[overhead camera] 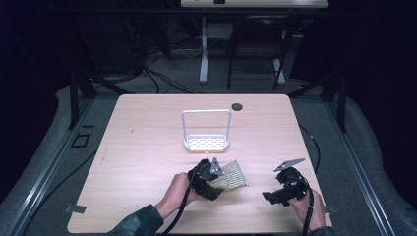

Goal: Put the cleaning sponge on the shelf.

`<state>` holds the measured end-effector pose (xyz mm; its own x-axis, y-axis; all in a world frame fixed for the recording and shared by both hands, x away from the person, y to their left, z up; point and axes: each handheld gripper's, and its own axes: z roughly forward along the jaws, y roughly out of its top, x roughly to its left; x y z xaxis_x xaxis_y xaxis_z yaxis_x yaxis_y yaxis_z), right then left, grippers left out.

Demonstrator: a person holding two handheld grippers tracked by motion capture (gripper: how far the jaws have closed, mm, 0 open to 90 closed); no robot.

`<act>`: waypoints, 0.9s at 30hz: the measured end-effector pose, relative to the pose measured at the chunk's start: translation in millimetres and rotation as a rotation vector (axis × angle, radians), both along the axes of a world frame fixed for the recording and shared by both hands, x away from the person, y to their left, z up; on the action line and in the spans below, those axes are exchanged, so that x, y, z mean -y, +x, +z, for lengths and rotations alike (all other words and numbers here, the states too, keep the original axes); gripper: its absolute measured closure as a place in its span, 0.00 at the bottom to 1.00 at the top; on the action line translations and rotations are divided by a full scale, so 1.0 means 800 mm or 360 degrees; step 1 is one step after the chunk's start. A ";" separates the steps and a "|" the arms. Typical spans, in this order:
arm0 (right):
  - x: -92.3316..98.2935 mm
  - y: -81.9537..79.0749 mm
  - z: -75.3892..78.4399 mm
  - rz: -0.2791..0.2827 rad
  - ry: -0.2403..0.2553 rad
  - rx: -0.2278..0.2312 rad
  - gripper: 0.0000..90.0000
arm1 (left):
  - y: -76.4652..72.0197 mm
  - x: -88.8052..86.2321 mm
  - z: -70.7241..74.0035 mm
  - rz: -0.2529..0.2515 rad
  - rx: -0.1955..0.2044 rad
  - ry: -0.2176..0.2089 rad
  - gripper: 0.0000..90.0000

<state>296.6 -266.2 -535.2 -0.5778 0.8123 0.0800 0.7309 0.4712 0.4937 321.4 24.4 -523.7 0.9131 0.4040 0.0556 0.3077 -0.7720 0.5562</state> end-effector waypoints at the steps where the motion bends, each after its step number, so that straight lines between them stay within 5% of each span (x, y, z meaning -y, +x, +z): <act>1: 0.000 0.000 0.000 0.0000 0.0000 0.0008 0.08 | 0.000 -0.001 0.000 0.0018 0.0006 -0.0003 0.39; 11: -0.001 0.001 -0.003 0.0003 0.0004 -0.0005 0.08 | 0.011 -0.017 0.006 0.0101 0.0008 -0.0087 0.38; 27: -0.001 0.000 -0.002 0.0007 0.0000 0.0001 0.08 | 0.028 -0.036 0.006 0.0262 0.0032 -0.0112 0.38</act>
